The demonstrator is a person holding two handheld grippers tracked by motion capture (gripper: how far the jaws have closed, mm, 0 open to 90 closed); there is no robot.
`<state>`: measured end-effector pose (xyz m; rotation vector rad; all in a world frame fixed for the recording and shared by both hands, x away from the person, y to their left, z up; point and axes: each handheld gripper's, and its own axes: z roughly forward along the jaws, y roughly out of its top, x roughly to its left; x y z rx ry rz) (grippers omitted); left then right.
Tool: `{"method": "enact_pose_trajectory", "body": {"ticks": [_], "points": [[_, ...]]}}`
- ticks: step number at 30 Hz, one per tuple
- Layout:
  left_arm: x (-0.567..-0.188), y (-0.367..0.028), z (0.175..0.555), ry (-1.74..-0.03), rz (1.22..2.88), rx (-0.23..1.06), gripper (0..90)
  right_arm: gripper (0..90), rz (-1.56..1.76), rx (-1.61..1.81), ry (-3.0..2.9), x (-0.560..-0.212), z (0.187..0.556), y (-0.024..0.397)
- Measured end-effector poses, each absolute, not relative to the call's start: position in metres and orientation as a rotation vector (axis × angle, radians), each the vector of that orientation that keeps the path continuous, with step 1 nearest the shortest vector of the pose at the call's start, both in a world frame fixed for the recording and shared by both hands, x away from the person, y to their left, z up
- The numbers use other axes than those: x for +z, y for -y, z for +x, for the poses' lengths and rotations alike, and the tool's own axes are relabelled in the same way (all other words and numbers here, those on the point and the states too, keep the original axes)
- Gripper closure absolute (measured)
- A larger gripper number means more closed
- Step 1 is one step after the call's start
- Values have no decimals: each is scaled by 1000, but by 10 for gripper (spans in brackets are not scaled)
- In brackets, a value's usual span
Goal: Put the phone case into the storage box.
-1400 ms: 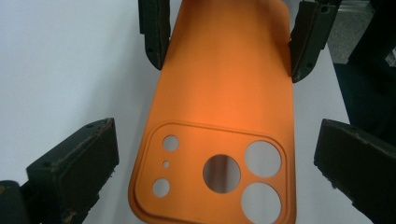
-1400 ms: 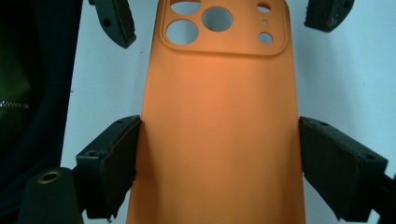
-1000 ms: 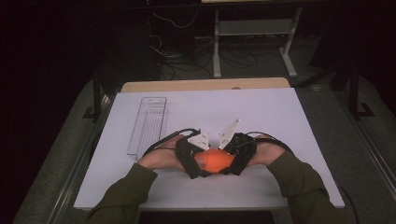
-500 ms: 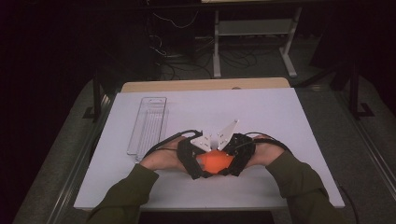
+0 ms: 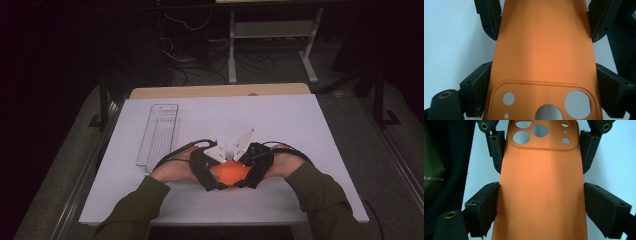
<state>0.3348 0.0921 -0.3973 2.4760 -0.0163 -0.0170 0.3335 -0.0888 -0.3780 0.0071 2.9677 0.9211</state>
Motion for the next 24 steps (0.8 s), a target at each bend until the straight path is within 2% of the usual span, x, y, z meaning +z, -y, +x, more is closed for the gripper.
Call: {"method": "enact_pose_trajectory", "body": {"ticks": [12,16,18,24], "points": [[-395,-92,334,13,2473,-8,154,148,27,934,-2935,-380,330,93],[-393,-94,335,-10,2452,-8,156,96,73,964,-2934,-382,331,95],[-392,-95,336,-12,2449,-12,156,9,91,981,-2960,-383,332,94],[-392,-95,336,-9,2454,-9,156,0,97,981,-2983,-385,334,93]]}}
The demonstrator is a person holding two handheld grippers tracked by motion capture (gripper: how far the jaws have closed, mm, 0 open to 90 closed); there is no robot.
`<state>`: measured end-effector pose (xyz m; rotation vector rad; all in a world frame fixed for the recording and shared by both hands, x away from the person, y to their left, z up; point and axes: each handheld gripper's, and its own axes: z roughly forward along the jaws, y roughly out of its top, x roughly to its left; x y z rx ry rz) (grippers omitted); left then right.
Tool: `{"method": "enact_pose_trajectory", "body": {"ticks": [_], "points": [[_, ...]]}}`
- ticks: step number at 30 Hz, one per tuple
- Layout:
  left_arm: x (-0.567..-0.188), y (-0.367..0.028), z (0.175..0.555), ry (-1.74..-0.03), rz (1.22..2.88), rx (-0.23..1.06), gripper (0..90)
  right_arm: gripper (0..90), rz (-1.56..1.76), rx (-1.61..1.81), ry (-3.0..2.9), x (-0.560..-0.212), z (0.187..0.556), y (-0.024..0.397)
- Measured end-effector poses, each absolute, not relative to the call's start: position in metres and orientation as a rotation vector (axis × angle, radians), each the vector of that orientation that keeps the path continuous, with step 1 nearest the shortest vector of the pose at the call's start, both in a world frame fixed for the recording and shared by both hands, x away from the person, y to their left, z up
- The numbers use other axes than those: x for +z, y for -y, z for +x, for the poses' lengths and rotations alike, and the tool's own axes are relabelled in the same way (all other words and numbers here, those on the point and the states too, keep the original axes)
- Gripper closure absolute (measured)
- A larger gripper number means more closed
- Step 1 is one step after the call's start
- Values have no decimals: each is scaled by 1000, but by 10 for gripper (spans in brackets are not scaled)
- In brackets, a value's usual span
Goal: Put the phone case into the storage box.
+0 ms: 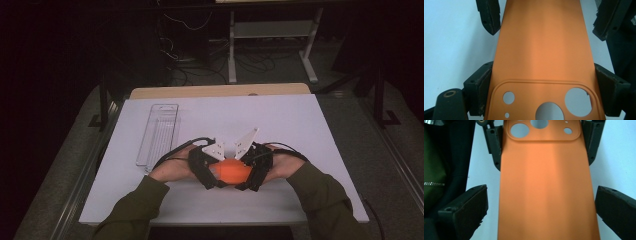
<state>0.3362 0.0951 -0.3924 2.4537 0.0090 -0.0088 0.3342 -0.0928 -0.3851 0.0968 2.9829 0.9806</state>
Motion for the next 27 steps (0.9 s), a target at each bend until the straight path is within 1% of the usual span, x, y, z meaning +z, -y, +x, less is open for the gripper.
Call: {"method": "enact_pose_trajectory", "body": {"ticks": [11,15,23,27], "points": [[-394,-95,337,-42,2463,-18,155,0,131,992,-2972,-385,337,96],[-395,-95,338,-66,2478,0,155,0,183,1011,-2941,-386,341,101],[-398,-100,343,-246,2475,30,155,0,359,1072,-2839,-383,350,121],[-401,-102,346,-343,2479,89,154,0,441,1092,-2793,-383,352,130]]}}
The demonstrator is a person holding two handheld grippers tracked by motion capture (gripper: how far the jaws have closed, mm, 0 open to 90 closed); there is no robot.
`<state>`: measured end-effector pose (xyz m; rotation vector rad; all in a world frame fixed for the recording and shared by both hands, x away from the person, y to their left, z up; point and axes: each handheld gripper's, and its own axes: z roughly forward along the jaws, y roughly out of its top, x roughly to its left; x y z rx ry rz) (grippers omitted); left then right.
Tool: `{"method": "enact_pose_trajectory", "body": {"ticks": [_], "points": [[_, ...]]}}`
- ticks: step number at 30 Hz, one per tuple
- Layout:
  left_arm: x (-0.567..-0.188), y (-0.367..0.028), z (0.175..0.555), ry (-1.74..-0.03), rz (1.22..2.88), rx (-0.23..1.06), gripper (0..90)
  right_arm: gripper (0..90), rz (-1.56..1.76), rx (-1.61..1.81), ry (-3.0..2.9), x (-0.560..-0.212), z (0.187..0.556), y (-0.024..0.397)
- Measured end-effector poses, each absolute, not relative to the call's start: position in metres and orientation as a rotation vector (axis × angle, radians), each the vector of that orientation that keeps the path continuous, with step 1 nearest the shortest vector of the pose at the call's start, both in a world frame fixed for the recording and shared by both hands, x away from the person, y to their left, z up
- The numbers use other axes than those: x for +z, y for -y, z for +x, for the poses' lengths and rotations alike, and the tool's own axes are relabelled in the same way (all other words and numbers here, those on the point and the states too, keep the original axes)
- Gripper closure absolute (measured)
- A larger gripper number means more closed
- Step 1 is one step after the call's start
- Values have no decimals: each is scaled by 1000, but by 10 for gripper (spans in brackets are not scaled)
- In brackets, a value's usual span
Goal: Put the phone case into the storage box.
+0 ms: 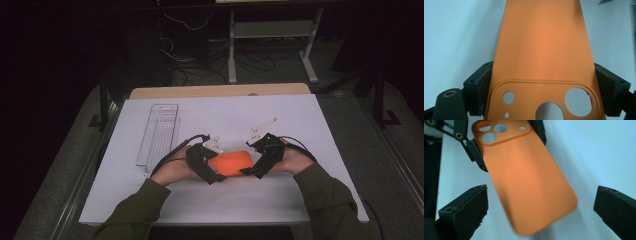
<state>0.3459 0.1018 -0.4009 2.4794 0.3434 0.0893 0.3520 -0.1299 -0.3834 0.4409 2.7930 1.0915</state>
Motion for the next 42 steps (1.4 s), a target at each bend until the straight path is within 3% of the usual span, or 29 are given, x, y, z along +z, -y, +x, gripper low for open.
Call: {"method": "enact_pose_trajectory", "body": {"ticks": [11,27,42], "points": [[-403,-110,352,-641,2384,169,156,0,776,1130,-2673,-393,347,147],[-401,-118,355,-725,2306,202,155,0,1105,1182,-2440,-412,330,159],[-401,-117,353,-723,2298,191,155,0,1126,1160,-2385,-425,331,152]]}}
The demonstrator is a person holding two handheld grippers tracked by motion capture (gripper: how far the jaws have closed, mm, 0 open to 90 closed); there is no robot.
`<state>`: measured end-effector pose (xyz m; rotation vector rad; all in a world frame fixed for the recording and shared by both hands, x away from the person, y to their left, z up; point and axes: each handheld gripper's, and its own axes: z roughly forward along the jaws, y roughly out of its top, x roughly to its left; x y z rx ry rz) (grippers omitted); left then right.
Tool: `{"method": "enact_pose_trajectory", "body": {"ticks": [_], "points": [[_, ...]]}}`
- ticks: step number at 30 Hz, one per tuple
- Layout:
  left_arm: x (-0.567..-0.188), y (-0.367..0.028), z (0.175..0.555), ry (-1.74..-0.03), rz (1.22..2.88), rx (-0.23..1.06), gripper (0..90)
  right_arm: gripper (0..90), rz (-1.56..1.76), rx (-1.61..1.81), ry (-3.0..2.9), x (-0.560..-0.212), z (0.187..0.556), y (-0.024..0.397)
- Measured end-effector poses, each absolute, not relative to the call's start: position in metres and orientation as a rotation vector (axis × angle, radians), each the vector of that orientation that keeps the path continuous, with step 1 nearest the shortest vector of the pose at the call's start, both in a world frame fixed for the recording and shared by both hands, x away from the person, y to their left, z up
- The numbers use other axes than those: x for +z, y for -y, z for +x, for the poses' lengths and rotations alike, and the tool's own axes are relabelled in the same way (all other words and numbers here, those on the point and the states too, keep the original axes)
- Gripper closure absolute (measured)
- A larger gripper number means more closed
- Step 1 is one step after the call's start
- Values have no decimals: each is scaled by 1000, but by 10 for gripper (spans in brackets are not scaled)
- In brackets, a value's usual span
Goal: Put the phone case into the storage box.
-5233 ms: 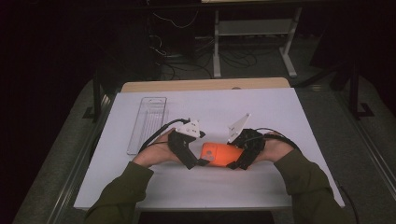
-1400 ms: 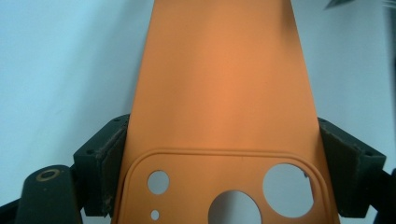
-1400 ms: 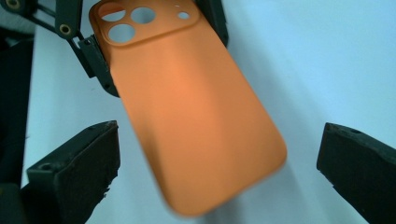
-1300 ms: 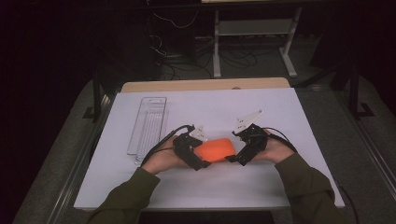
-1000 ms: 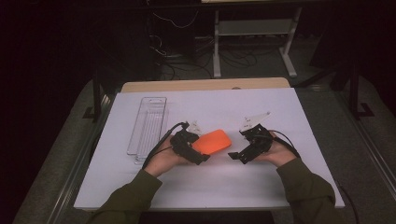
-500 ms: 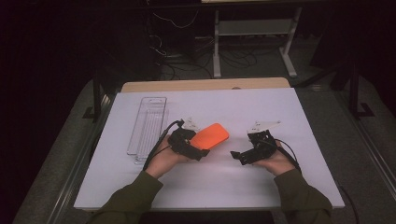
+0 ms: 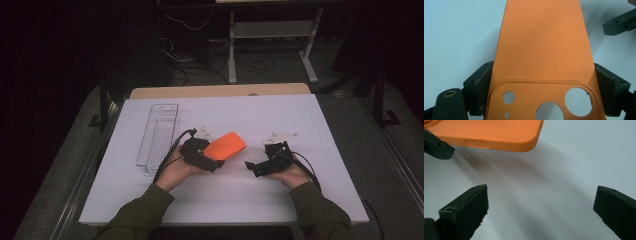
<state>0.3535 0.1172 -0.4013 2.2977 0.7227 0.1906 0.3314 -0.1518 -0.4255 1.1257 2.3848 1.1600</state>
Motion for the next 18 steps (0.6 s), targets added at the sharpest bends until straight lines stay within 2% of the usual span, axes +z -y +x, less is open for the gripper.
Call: {"method": "enact_pose_trajectory", "body": {"ticks": [18], "points": [[-401,-119,354,-710,2304,183,155,0,955,1087,-2348,-428,325,143]]}}
